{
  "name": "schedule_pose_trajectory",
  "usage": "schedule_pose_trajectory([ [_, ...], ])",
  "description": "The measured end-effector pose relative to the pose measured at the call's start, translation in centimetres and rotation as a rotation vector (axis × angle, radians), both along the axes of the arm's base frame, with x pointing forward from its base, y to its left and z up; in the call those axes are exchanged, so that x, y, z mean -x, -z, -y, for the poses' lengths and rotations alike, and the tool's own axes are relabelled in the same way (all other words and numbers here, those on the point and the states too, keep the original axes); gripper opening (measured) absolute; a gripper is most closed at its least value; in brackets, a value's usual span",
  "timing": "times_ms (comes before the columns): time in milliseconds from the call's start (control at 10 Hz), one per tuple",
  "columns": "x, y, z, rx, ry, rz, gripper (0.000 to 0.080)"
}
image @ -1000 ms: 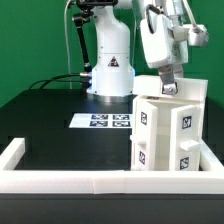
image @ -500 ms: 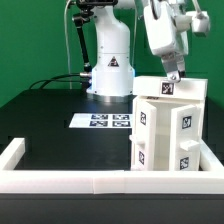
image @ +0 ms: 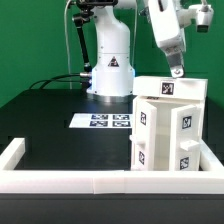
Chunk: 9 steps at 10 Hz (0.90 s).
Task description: Assemble cabinet
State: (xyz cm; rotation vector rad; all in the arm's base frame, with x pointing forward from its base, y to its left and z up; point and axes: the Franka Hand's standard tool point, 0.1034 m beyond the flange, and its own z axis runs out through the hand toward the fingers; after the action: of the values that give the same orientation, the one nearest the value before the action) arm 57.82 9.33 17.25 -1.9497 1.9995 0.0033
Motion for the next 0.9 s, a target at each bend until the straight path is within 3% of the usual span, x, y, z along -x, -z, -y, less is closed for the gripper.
schedule_pose_trajectory([
  [500, -0.2, -1.0, -0.3, 0.080, -0.407, 0.090, 0.0797],
  [800, -0.4, -1.4, -0.5, 0.088, -0.433, 0.107, 0.0797],
  [900, -0.4, -1.3, -0.4, 0.115, -0.535, 0.132, 0.0797],
])
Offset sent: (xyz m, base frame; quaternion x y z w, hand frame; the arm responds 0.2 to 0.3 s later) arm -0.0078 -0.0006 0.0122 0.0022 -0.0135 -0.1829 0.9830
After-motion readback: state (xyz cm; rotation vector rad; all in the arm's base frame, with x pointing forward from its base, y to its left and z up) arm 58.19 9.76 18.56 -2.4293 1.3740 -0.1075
